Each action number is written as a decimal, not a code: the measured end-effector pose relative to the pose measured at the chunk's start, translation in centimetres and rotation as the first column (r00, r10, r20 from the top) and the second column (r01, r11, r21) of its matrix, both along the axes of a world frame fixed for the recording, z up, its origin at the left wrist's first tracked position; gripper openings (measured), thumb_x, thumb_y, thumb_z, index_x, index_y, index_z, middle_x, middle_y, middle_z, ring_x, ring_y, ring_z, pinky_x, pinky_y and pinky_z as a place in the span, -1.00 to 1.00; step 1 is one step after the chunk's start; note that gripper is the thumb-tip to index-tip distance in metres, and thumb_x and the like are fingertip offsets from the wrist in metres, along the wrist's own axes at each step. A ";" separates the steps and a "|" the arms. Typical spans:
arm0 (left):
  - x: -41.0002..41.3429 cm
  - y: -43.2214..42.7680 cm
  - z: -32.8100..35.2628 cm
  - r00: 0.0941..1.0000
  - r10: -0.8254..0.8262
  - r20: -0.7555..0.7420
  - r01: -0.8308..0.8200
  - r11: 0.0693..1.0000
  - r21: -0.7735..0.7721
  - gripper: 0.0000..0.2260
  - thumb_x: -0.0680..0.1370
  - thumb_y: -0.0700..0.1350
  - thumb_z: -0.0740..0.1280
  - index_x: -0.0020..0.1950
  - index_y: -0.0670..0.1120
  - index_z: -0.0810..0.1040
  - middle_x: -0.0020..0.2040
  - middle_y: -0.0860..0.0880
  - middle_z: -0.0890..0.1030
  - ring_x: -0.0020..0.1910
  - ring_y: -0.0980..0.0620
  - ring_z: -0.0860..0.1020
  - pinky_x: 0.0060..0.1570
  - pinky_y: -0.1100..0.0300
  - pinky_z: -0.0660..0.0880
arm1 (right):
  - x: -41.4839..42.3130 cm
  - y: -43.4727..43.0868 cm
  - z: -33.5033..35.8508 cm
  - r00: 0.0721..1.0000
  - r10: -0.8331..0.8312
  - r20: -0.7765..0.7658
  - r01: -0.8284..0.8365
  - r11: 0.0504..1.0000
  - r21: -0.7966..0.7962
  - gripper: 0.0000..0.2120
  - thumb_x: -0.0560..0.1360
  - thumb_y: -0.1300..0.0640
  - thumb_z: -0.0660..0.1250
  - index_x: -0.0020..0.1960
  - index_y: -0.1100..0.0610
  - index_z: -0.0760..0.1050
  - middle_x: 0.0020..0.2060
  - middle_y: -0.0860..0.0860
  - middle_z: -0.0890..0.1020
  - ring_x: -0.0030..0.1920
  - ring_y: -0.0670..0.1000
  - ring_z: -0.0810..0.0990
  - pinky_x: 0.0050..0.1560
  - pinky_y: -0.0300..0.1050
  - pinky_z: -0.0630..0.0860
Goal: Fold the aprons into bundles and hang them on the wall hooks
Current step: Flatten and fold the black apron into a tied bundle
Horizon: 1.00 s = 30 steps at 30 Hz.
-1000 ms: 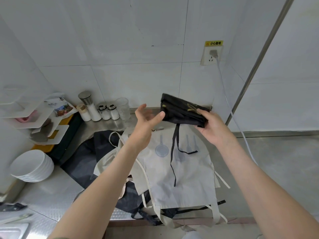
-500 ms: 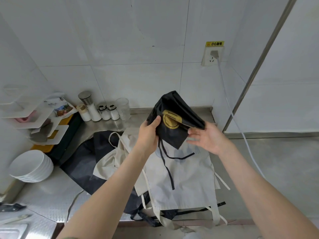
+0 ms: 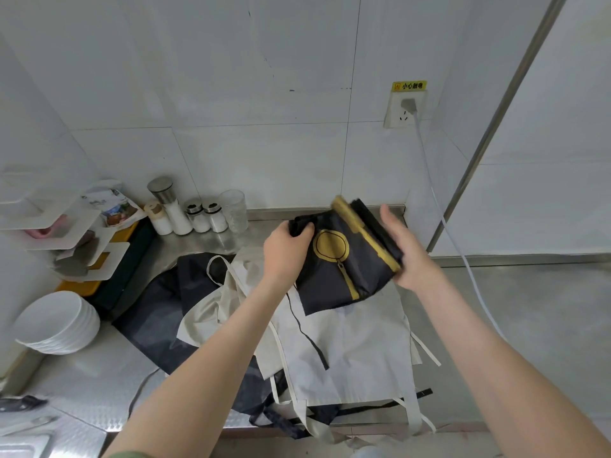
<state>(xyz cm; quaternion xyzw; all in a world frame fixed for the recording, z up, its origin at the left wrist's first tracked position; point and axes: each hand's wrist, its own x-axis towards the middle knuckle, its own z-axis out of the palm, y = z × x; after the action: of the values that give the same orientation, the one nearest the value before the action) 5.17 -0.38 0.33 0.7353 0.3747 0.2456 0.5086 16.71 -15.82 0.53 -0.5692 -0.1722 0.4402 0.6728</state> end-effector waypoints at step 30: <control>0.1 0.1 0.0 0.882 0.240 0.407 0.197 0.597 -0.778 -0.56 0.59 0.15 0.25 0.28 -0.17 0.51 0.10 -0.17 0.66 0.08 -0.16 0.64 0.19 -0.15 0.51 | -3.3 0.4 0.9 0.842 0.012 0.540 -0.039 0.999 0.039 -0.28 0.40 0.07 0.39 0.47 -0.22 0.17 0.48 -0.17 0.23 0.46 -0.28 0.15 0.42 -0.24 0.15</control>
<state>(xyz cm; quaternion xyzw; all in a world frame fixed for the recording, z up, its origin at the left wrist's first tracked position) 5.30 -0.25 0.38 0.3394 0.3179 0.2279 0.8554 13.40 -15.41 1.40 -0.6513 -0.3722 0.2671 0.6049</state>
